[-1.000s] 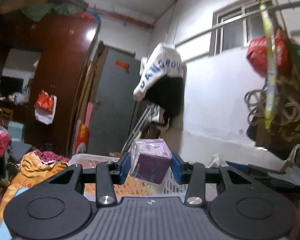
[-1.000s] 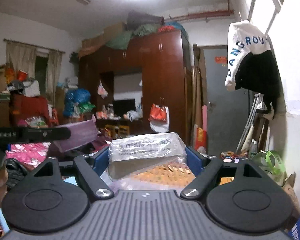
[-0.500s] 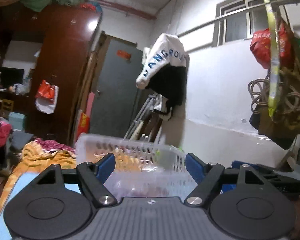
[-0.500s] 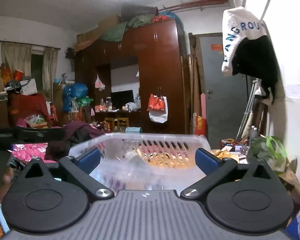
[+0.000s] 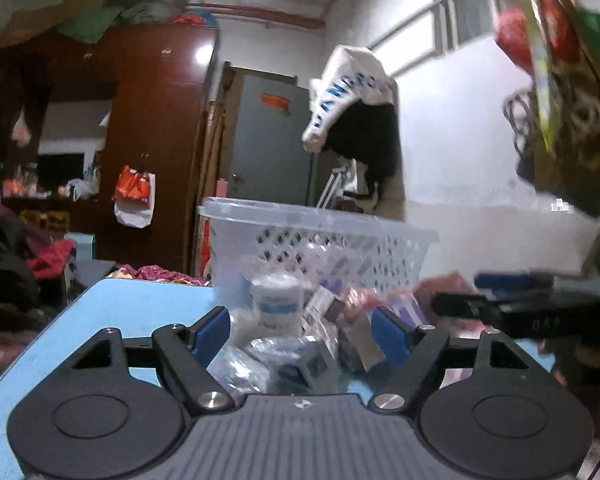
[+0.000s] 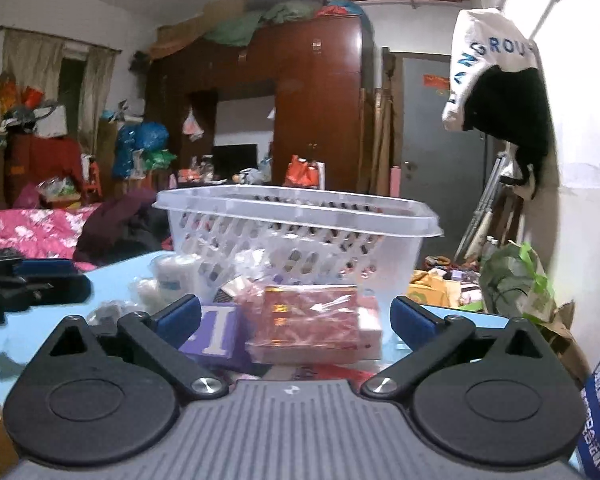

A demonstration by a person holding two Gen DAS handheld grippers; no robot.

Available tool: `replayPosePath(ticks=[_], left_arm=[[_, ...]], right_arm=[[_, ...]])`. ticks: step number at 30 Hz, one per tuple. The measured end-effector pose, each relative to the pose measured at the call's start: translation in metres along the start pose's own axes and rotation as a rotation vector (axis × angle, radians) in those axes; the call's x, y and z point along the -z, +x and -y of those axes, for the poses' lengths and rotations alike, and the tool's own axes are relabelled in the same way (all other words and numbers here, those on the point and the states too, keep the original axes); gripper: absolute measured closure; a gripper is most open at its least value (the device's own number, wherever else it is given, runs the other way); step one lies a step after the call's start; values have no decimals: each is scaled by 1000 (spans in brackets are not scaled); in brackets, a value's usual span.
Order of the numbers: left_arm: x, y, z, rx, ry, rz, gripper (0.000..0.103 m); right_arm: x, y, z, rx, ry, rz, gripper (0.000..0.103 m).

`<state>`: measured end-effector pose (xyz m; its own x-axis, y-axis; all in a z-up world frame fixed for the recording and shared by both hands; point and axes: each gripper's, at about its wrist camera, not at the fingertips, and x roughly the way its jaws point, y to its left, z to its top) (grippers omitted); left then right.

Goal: Organize objects
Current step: 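Grasp a red-wrapped box with the right gripper while the left grasps a white QR-code box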

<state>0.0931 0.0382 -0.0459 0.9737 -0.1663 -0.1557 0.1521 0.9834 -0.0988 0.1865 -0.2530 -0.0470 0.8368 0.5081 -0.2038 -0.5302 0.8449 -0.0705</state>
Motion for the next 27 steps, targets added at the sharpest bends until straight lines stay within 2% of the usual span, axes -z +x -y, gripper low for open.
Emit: replayPosePath(ticks=[2, 5, 8, 10, 12, 18, 23, 27], left_arm=[[5, 3, 7, -12, 41, -16, 22], [8, 9, 13, -34, 78, -31, 22], [12, 16, 16, -68, 107, -52, 22], [14, 20, 17, -64, 103, -77, 22], [13, 19, 18, -63, 105, -72, 22], [13, 24, 27, -116, 141, -106, 22], [13, 26, 27, -117, 130, -122, 39], [12, 29, 32, -130, 155, -131, 46]], right_arm=[[6, 2, -2, 13, 0, -26, 1], [9, 7, 1, -19, 35, -70, 13], [10, 3, 2, -16, 42, -64, 19], [10, 3, 3, -17, 50, -66, 32], [11, 1, 2, -16, 63, -55, 37], [11, -1, 4, -11, 83, -41, 37], [11, 1, 2, -14, 79, -46, 37], [10, 1, -1, -17, 58, -51, 32]])
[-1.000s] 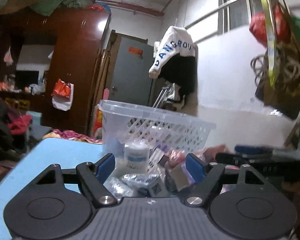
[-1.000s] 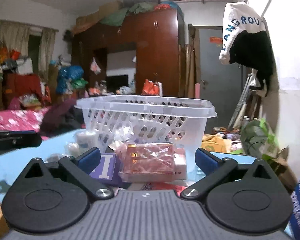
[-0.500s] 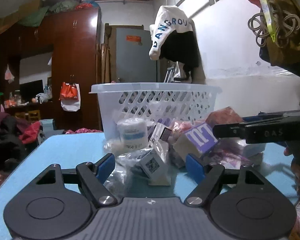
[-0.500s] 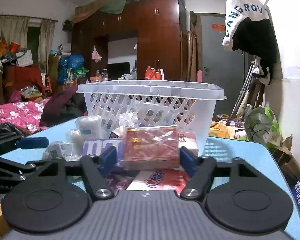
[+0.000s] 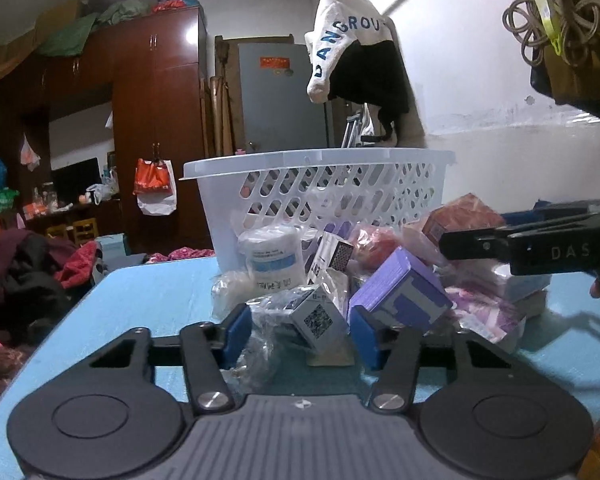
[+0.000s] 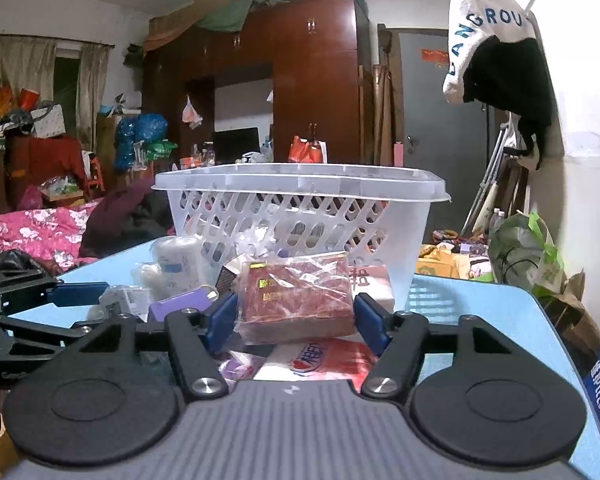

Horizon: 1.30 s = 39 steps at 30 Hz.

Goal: Organize objects
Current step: 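Grasp a red-wrapped box with the right gripper while the left grasps a white QR-code box, then lower both held boxes into the white basket and open both grippers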

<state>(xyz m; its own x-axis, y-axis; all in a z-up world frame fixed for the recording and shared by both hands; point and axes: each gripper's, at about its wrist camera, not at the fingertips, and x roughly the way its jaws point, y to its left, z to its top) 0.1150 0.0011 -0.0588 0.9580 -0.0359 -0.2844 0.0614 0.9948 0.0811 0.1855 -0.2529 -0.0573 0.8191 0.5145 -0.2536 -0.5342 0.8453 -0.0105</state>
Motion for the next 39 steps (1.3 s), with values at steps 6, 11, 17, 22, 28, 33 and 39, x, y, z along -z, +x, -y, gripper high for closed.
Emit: replayPosePath(ticks=[6, 11, 17, 22, 28, 33, 39], left_arm=[[0, -2, -7, 41, -40, 18, 49], [2, -6, -4, 46, -31, 49, 49], [-1, -12, -10, 32, -46, 96, 49], [1, -16, -14, 44, -56, 124, 50], [-1, -28, -17, 57, -69, 183, 50], [-3, -29, -18, 64, -78, 201, 50], [-29, -35, -19, 74, -67, 268, 50]], right_arm=[[1, -2, 0, 7, -3, 12, 37], [1, -5, 0, 9, -2, 36, 38], [2, -7, 2, -11, 6, 53, 41], [2, -7, 0, -10, -3, 65, 41], [3, -12, 2, -9, 13, 98, 41], [6, -23, 3, -13, 30, 173, 41], [-16, -39, 10, -40, 73, 253, 41]])
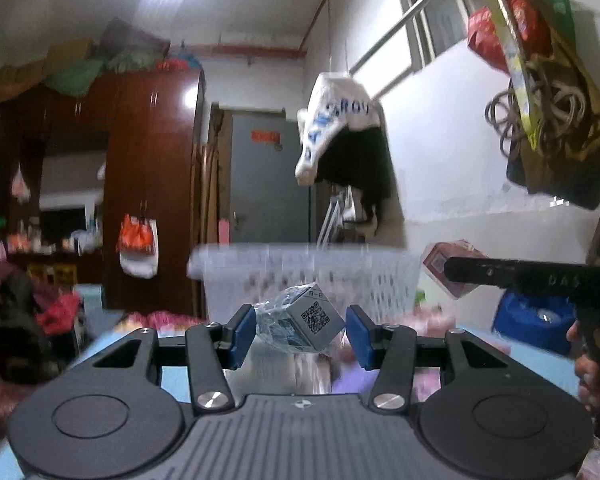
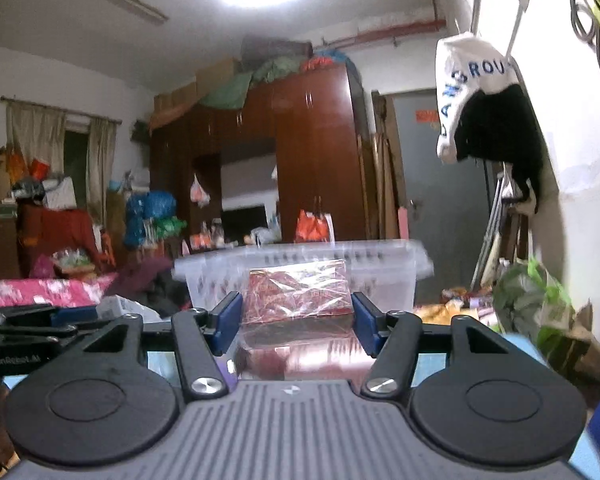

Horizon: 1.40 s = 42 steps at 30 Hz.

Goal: Organize objects
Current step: 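Lower both held boxes into the white basket and open both grippers, then grasp a red-and-white tissue pack with the right gripper while the left grasps a clear bag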

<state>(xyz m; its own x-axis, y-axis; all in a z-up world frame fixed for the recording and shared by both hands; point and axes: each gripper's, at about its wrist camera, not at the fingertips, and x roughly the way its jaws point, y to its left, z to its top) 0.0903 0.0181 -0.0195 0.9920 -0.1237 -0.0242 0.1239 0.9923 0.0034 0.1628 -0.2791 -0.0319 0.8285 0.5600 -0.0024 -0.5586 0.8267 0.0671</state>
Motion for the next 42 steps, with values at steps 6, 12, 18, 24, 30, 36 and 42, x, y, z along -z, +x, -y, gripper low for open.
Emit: replayPosePath(ticks=[6, 12, 18, 24, 30, 36, 42], left_arm=[[-74, 48, -1, 30, -25, 73, 49], [-103, 135, -12, 0, -111, -53, 49], [-76, 163, -21, -22, -119, -229, 42], [-21, 35, -19, 9, -197, -47, 9], [30, 0, -13, -71, -150, -137, 10], [34, 8, -31, -89, -182, -174, 15], [37, 9, -18, -110, -104, -197, 16]], right_arm=[[-71, 41, 3, 16, -63, 38, 41], [-91, 100, 22, 51, -63, -50, 41], [-75, 107, 30, 37, -43, -126, 0], [-22, 15, 22, 69, -9, -102, 0], [45, -28, 9, 108, 30, -156, 0], [47, -17, 13, 105, 59, -188, 2], [53, -13, 4, 86, 22, -236, 20]])
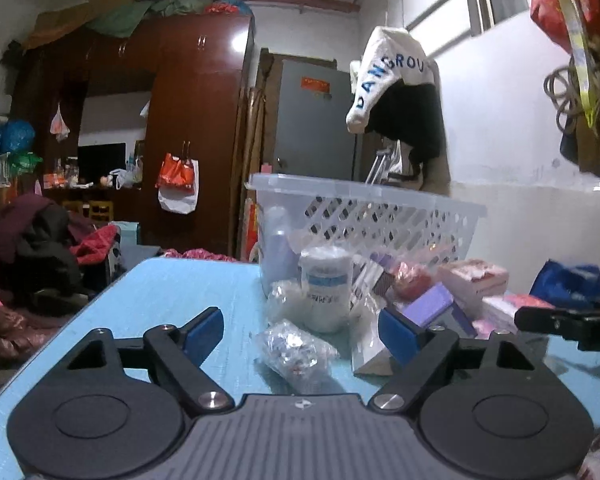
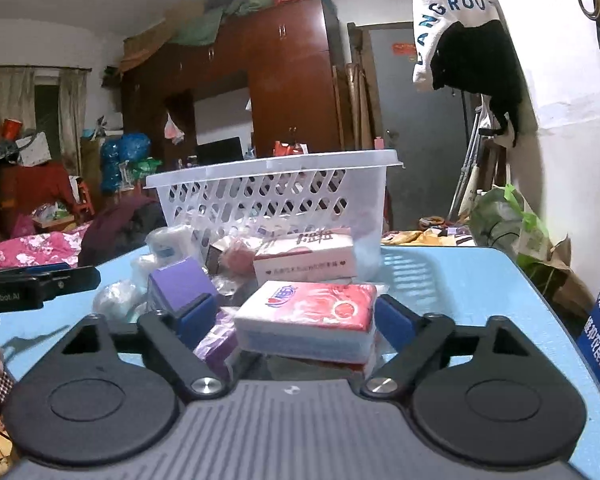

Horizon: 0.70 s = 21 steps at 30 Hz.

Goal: Organize objects
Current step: 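Grasp a red-and-white tissue pack with the right gripper while the left grasps a clear bag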

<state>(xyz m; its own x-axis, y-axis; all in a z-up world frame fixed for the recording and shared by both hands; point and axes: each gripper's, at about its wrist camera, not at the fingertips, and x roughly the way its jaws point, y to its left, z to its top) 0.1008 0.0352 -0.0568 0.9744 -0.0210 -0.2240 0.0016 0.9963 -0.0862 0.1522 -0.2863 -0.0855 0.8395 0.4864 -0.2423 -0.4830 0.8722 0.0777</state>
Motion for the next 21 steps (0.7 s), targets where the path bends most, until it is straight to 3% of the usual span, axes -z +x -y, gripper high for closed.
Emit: replayPosePath(ticks=[1, 5, 9, 11, 17, 18, 19, 21], left_arm=[[5, 0, 1, 0, 3, -12, 18], [10, 5, 5, -32, 36, -47, 29], [8, 7, 6, -52, 35, -73, 31], [6, 12, 7, -58, 33, -111, 36], [2, 30, 4, -46, 5, -235, 36], [2, 29, 3, -51, -4, -232, 38], [2, 28, 3, -57, -5, -229, 50], [5, 24, 3, -56, -10, -197, 52]], right_arm=[[1, 0, -1, 10, -9, -1, 25], [2, -3, -1, 13, -20, -9, 25], [1, 1, -5, 25, -35, -14, 23], [0, 3, -7, 38, -53, -19, 23], [-1, 4, -10, 40, -55, -23, 25], [-1, 4, -9, 38, -52, -21, 26], [-1, 2, -9, 33, -43, -14, 26], [0, -2, -7, 19, -24, 4, 26]])
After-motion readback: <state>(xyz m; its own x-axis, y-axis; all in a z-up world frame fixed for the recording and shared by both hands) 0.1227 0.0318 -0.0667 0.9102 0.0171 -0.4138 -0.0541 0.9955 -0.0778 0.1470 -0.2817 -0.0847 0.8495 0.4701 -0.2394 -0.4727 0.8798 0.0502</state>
